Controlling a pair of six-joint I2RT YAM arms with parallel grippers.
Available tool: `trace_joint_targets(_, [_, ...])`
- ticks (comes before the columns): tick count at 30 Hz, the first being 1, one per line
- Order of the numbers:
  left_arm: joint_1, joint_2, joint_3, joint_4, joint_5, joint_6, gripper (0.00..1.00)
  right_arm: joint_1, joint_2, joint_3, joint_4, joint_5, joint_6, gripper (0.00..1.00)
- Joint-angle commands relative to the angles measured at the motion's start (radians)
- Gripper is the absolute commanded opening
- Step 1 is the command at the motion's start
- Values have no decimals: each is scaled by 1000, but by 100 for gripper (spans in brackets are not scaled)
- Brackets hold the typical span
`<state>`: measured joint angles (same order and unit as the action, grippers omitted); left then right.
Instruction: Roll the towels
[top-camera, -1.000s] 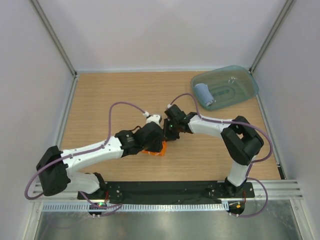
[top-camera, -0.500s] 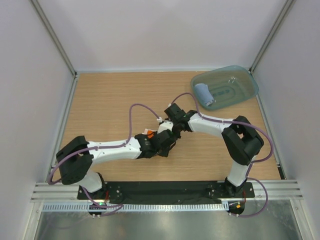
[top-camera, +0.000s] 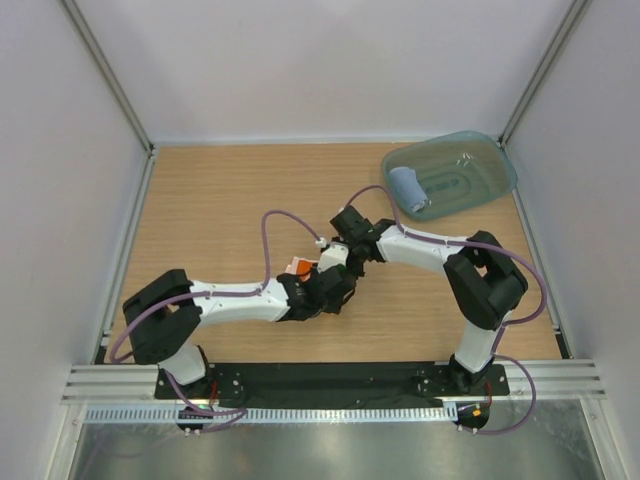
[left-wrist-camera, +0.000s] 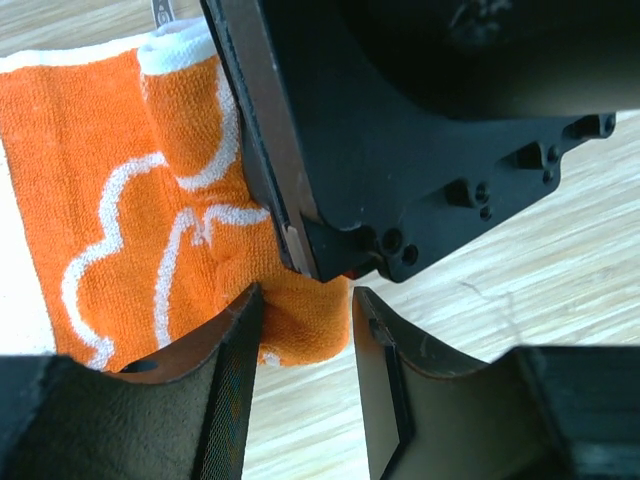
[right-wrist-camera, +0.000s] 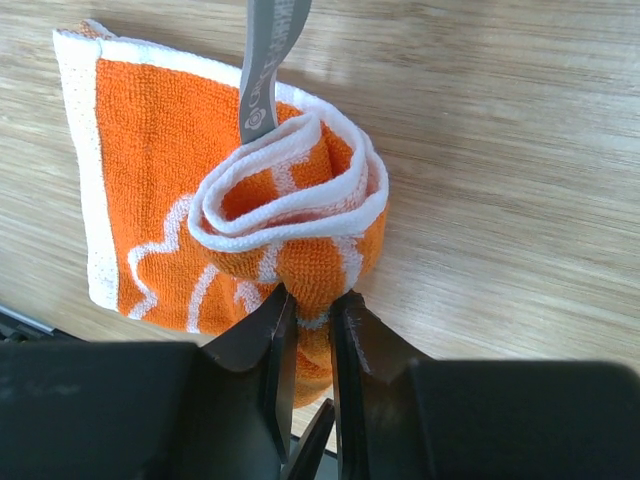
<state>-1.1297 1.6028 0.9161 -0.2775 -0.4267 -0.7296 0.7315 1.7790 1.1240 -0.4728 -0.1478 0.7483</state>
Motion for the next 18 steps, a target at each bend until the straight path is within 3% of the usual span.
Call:
trace_joint_targets(1, [8, 65, -43, -26, -6, -14, 43, 17, -23, 57, -30, -36, -26, 24])
trace_joint_targets(18, [4, 28, -168, -35, 8, -122, 42, -9, 45, 131, -62, -50, -9, 30])
